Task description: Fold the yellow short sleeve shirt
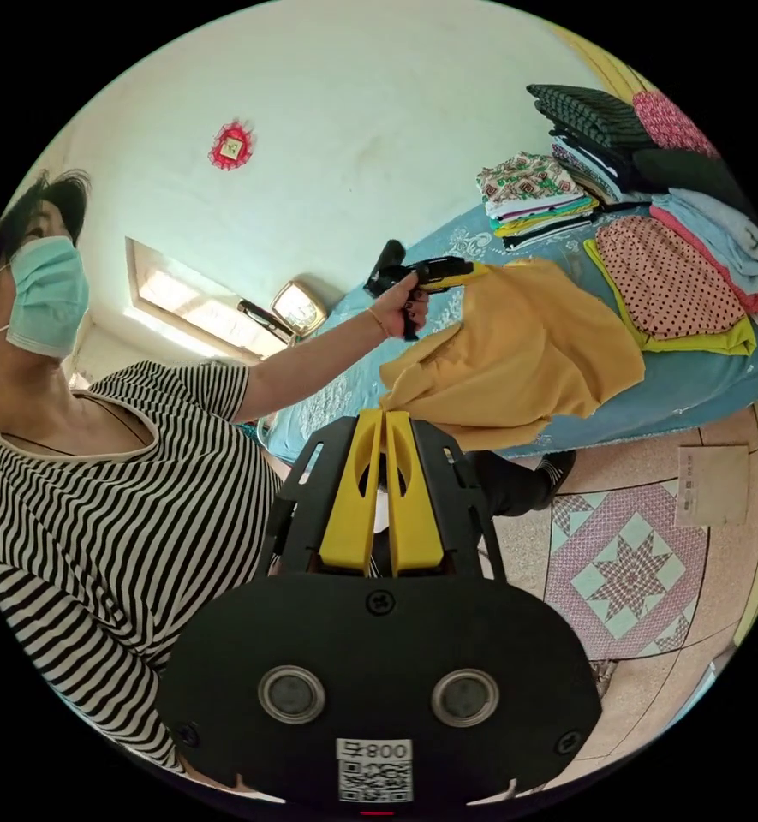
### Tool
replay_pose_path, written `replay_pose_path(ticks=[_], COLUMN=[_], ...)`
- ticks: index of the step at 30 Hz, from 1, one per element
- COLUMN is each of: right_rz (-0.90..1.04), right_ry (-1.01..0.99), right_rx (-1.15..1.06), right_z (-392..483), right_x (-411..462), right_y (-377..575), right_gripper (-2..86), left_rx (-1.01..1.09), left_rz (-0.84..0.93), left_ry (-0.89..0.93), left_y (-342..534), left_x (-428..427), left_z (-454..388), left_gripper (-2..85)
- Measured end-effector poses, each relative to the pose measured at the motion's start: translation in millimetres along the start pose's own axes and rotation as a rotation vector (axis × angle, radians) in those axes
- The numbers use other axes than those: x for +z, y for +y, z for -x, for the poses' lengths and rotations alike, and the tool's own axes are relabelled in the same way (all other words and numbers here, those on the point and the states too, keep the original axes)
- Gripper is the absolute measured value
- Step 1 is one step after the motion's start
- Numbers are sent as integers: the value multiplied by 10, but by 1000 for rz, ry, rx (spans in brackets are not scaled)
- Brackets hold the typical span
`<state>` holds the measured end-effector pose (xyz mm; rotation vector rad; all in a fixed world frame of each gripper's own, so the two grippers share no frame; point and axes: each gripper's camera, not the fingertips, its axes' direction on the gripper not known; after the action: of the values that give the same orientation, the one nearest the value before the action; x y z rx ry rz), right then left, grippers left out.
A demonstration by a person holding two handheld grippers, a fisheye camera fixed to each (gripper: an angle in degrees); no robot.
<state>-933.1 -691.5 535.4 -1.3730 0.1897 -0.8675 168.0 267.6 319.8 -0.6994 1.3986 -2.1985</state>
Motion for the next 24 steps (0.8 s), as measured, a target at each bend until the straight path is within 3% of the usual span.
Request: replay_pose_path(ticks=[9, 14, 24], right_rz=[-191, -332, -537], right_ry=[145, 219, 288], right_rx=[-259, -498, -819], right_z=[1348, 2457, 4338], right_x=[-1054, -1598, -2247], right_y=[-509, -716, -571], right_gripper=[1, 2, 3], left_rx=[240, 469, 838], left_rz=[-508, -694, -884], left_ry=[146, -3, -258], left_y=[2286, 3939, 6764], left_x=[-2330, -3437, -4364], left_z=[-382, -1022, -1963], left_gripper=[4, 4, 4])
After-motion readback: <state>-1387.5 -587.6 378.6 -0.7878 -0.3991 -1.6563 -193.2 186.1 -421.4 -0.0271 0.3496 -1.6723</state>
